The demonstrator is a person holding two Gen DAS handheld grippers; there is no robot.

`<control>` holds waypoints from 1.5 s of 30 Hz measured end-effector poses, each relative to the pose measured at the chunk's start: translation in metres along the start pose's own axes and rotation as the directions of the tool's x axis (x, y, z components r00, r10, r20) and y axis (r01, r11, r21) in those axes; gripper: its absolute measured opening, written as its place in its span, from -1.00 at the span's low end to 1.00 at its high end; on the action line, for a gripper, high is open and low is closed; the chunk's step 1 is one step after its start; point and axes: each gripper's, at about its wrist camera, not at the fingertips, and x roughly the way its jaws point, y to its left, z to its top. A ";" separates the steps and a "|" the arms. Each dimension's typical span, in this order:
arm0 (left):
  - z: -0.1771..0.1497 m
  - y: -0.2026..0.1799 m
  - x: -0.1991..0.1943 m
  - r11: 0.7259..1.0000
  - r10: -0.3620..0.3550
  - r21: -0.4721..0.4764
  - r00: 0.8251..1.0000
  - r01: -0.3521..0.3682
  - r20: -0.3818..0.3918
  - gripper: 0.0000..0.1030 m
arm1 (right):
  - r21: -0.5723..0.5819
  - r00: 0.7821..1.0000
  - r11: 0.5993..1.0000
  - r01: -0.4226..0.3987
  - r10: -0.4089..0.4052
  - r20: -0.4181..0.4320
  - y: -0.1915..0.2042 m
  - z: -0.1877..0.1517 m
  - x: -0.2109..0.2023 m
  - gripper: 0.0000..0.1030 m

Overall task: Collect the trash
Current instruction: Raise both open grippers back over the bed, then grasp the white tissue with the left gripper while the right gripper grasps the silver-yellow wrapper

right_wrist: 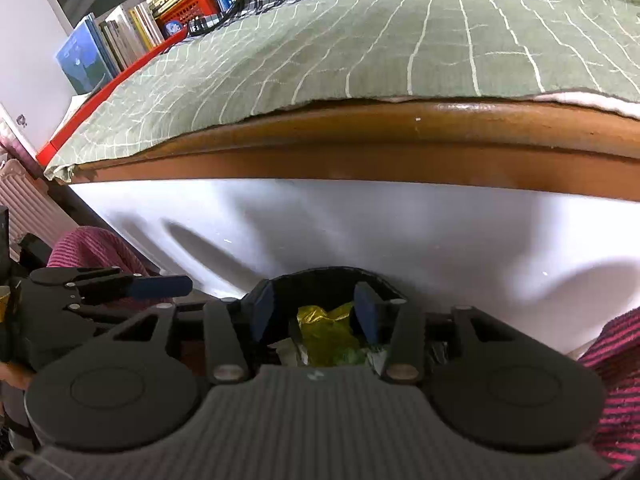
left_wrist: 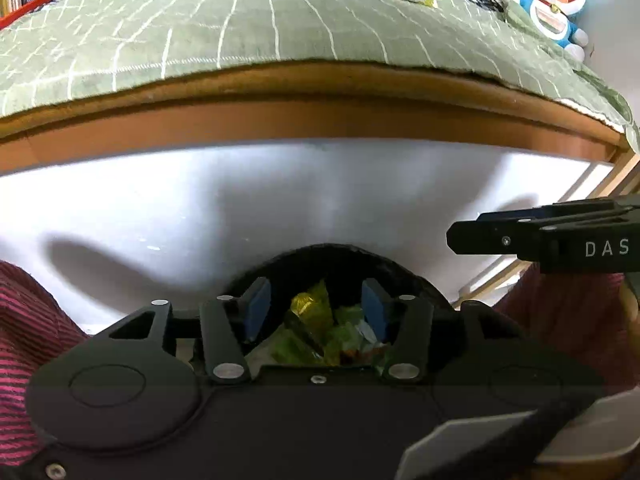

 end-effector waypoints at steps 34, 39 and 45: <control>0.238 -0.009 -0.016 0.999 -0.031 0.029 0.933 0.022 0.359 0.56 | -0.076 0.898 0.960 0.270 -0.223 0.379 -0.041 0.158 -0.046 0.56; 0.292 -0.017 0.027 0.998 0.035 0.039 0.924 -0.054 0.381 0.55 | -0.049 0.909 0.960 0.276 -0.245 0.336 -0.062 0.185 -0.018 0.55; 0.336 -0.022 0.086 0.994 -0.008 0.101 0.913 -0.037 0.408 0.43 | 0.007 0.922 0.968 0.252 -0.242 0.303 -0.086 0.208 0.010 0.55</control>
